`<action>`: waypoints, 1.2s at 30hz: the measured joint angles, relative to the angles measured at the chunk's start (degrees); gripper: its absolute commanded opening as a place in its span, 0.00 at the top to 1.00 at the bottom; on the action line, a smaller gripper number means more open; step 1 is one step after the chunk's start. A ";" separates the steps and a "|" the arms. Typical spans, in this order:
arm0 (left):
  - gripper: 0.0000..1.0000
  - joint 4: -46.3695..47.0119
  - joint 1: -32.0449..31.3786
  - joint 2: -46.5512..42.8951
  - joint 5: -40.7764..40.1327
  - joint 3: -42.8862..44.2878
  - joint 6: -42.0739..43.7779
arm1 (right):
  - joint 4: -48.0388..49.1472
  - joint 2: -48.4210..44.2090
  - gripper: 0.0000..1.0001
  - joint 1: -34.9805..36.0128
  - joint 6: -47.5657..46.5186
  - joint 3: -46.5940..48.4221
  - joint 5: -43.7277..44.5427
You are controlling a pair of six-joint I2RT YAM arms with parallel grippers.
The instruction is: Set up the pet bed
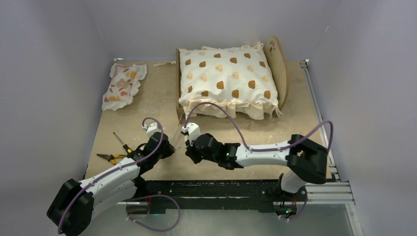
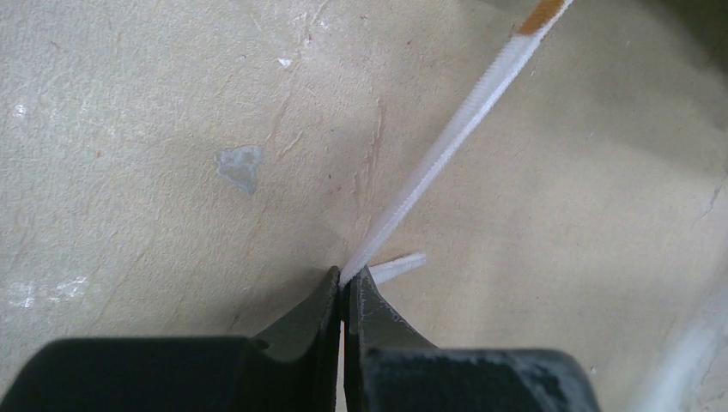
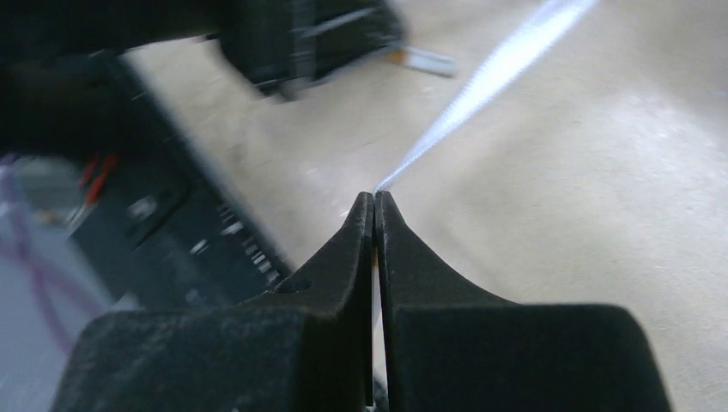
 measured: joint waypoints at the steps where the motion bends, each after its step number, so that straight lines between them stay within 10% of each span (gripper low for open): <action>1: 1.00 0.07 0.00 0.00 0.17 0.00 0.00 | -0.79 -2.14 1.00 0.72 -0.96 0.11 -1.79; 21: 1.00 5.97 0.00 -7.32 4.07 -7.02 -2.38 | -9.44 -5.92 1.00 0.85 -6.43 15.63 -9.94; 36: 1.00 0.22 -0.72 -20.31 6.58 -8.31 -1.49 | -9.38 -6.95 1.00 -14.67 -4.33 21.07 -4.55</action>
